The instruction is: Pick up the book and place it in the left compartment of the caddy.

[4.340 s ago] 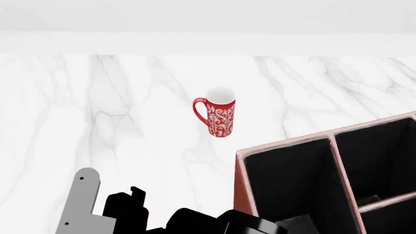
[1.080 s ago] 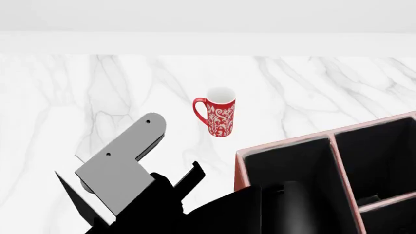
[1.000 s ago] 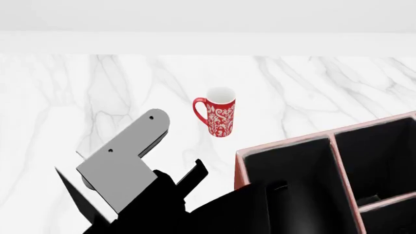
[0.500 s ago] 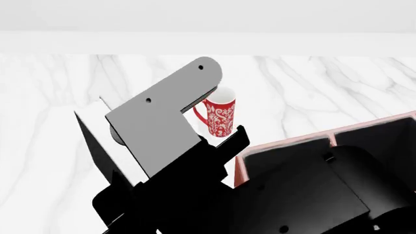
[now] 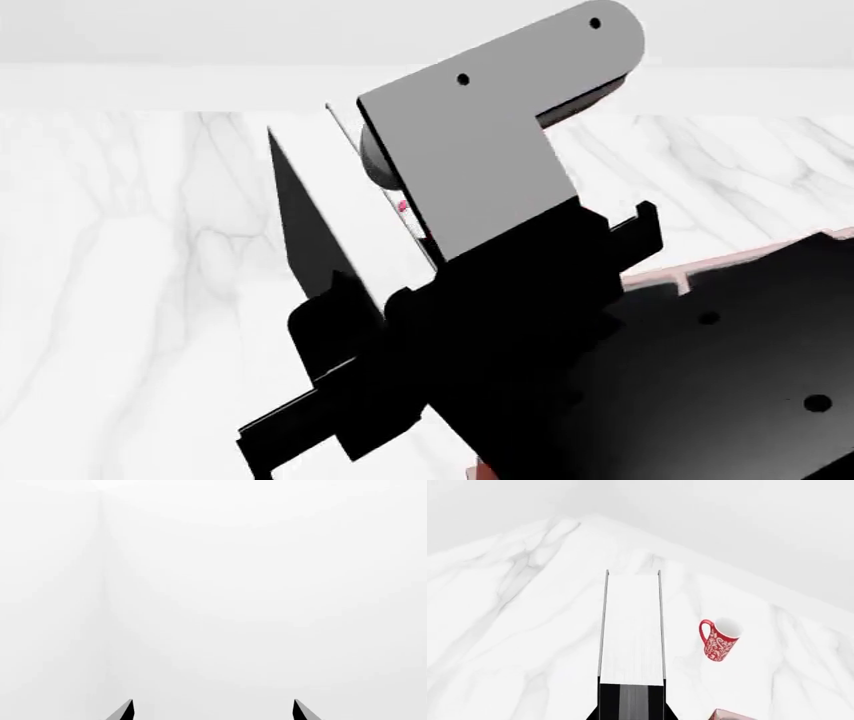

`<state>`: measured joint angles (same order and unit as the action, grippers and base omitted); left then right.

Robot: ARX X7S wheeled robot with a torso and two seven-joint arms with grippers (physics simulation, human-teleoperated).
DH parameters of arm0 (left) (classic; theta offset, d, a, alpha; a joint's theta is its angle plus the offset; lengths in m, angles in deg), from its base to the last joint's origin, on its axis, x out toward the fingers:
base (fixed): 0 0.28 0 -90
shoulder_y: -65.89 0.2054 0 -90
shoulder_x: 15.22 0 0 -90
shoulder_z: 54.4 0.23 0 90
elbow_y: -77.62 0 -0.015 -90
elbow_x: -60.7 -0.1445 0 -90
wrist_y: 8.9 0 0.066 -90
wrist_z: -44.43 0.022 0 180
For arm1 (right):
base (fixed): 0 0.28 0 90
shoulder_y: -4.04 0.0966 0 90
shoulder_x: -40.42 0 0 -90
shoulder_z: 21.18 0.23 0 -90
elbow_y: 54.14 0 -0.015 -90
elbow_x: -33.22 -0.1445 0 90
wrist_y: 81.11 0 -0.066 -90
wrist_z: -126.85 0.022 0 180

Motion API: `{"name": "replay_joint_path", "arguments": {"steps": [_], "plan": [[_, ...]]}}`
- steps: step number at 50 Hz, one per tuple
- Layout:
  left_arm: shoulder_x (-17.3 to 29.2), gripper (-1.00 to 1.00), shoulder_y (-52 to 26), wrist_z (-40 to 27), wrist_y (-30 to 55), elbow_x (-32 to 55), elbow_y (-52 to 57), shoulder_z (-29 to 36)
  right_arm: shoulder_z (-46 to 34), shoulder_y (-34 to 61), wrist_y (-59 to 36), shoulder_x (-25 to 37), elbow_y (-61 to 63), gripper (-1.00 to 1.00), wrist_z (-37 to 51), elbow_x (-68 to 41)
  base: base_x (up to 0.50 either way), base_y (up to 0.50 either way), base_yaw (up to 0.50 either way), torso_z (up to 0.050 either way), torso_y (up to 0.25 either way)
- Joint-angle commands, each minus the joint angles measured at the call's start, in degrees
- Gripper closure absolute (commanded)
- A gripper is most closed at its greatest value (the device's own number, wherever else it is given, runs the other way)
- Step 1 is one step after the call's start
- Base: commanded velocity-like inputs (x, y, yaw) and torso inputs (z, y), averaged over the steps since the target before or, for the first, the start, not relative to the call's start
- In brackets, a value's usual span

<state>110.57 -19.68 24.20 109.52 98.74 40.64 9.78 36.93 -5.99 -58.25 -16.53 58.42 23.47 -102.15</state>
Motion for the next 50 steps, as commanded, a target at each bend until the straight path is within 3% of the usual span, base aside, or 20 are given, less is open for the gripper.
{"name": "replay_joint_path", "arguments": {"steps": [1,50], "plan": [[0.2,-1.0,-0.4,-0.4,0.1,-0.3,-0.4,0.8,0.5,4.9,2.3,5.4,-0.2,1.0,3.1,-4.6,0.0,0.0,0.0,0.0,0.0],[0.8,-1.0,0.2,-1.4,-0.4,-0.8,-0.3,1.6,-0.3,6.3,1.3,23.8,-2.4,1.0,3.4,-7.1,0.0,0.0,0.0,0.0,0.001]]}}
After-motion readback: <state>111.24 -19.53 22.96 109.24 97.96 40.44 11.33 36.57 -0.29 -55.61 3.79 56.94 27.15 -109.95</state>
